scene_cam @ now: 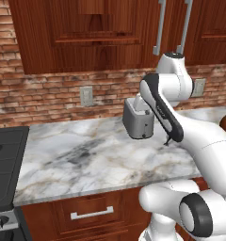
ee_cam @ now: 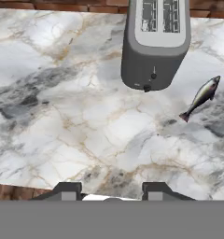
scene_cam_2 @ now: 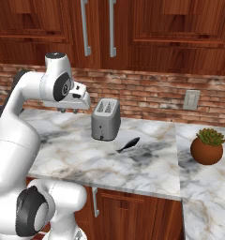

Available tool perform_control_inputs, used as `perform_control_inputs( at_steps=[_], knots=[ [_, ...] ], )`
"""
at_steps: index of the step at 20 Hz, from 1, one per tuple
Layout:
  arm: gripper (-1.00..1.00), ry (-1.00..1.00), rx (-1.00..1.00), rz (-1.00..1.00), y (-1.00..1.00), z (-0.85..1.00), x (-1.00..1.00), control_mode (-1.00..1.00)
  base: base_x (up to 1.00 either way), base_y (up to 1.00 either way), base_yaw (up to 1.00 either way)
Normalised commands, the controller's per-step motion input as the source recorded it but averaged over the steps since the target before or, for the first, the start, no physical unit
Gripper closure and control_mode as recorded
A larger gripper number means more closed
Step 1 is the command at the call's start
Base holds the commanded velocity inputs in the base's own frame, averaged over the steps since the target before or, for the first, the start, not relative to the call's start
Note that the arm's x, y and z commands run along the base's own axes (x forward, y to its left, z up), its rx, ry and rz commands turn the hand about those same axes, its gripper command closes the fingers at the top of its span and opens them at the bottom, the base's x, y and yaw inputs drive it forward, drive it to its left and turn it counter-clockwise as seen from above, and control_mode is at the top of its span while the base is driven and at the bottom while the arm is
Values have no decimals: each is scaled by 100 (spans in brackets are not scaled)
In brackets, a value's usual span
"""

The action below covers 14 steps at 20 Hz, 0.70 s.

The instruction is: Retrieve the tupperware from the cabinet, then place the raw meat into the tupperware to avoid contamination.

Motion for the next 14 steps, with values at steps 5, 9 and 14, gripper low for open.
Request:
perform_control_inputs(
  at_steps=[5, 9, 14],
  knots=[
    [-100, -11, 0, 0, -16, 20, -18, -100, 0, 0, 0],
    [-100, -33, 0, 0, -24, 30, -27, -100, 0, 0, 0],
    [-100, -30, 0, 0, -17, 47, -20, -100, 0, 0, 0]
  ],
)
